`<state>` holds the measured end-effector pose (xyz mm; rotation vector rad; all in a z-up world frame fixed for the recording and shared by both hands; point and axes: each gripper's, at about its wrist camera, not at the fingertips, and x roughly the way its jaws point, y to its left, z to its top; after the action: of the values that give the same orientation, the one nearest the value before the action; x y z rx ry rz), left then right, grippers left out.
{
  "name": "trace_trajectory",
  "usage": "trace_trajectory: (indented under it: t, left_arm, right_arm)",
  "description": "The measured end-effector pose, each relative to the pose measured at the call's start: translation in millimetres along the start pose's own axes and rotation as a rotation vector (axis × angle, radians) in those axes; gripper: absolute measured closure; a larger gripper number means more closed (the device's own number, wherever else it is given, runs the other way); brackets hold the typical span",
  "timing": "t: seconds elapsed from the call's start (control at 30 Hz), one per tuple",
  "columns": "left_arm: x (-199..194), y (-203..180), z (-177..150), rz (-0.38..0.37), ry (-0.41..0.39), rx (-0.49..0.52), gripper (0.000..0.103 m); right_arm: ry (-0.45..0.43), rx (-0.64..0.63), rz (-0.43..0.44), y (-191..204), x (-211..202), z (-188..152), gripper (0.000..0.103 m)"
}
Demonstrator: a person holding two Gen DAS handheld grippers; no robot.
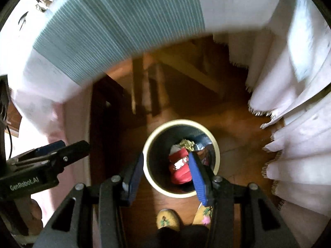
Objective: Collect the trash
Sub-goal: 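Raise both grippers back toward the table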
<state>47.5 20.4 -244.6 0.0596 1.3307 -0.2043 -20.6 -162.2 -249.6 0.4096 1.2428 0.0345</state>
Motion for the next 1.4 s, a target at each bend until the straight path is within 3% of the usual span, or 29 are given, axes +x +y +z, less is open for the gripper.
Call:
trace_trajectory:
  t: [0.17,0.37,0.73,1.0,1.23,1.4]
  left_arm:
    - [-93,-7,21,-0.011,-0.069,0.007,0.019]
    - [-175,-15,39,-0.007,-0.161,0.031,0.018]
    - [-267,-25,80,0.042,-0.298,0.01,0.018]
    - [-303,-30,100,0.076,-0.365,-0.024,0.008]
    - [-301,-25,129,0.105,-0.379,-0.04,0.008]
    - [-287,-2,162,0.102,-0.365,-0.07,0.008]
  right_arm:
    - [-0.042,-0.025,0.022,28,-80,31,0.058]
    - [-0.12,-0.097,0.064,62,-156,62,0.057]
    - [-0.235,-0.236,0.132,95,-236,101,0.057]
    - [-0.287,-0.303,0.16,101,-261,133,0.057]
    - [-0.313,-0.314,0.179,106,-264,168,0.057]
    - [-0.314,-0.315,0.178,116,-253,196,0.057]
